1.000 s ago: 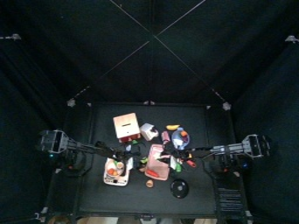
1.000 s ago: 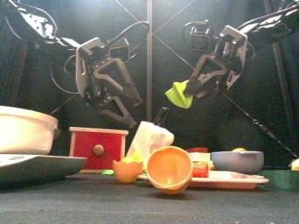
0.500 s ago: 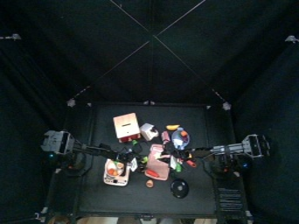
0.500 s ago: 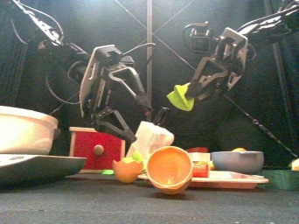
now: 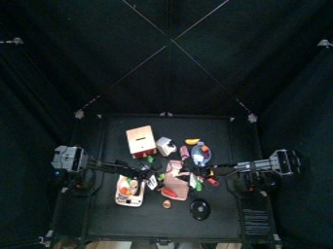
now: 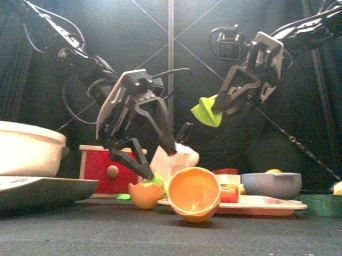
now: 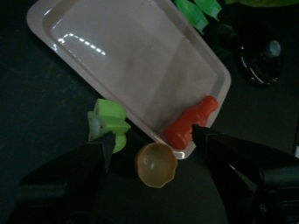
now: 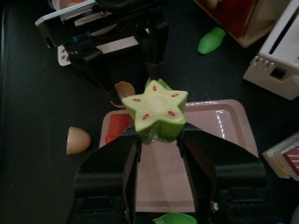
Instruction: Grab other starfruit half
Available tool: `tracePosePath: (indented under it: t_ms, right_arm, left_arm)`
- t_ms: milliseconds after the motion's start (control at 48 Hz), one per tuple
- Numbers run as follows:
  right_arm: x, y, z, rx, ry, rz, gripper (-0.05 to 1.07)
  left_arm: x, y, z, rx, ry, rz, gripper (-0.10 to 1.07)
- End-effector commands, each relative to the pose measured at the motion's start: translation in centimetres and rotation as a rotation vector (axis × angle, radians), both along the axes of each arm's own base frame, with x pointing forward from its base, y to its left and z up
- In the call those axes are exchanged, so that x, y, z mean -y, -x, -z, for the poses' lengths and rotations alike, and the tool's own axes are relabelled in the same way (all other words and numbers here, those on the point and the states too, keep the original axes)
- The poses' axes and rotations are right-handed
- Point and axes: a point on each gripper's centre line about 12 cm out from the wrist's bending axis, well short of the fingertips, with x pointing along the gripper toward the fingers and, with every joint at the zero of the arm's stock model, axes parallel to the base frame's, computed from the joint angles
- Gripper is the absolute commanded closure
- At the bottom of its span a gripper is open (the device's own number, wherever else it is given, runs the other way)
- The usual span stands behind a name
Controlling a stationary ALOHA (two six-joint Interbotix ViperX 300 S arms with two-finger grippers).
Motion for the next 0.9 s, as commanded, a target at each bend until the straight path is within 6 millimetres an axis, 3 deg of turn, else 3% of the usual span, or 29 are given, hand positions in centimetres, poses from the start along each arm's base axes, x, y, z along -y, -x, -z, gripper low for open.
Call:
tracePosePath:
  t_ms: [0, 542, 875]
  right_arm:
    - [0.0, 0.0, -1.1, 0.035, 0.001, -0.003, 0.42]
    - [0.0, 0.1, -1.1, 0.034, 0.000, -0.003, 0.42]
    - [0.0, 0.1, -0.9, 0.031, -0.003, -0.002, 0.43]
  left_arm:
    - [-0.2, -0.6, -1.1, 0.010, -0.015, -0.004, -0.04]
    - [-3.2, -1.2, -2.6, -0.210, -0.332, 0.017, -0.04]
    - [-0.8, -1.6, -1.6, -0.248, -0.377, 0.086, -0.04]
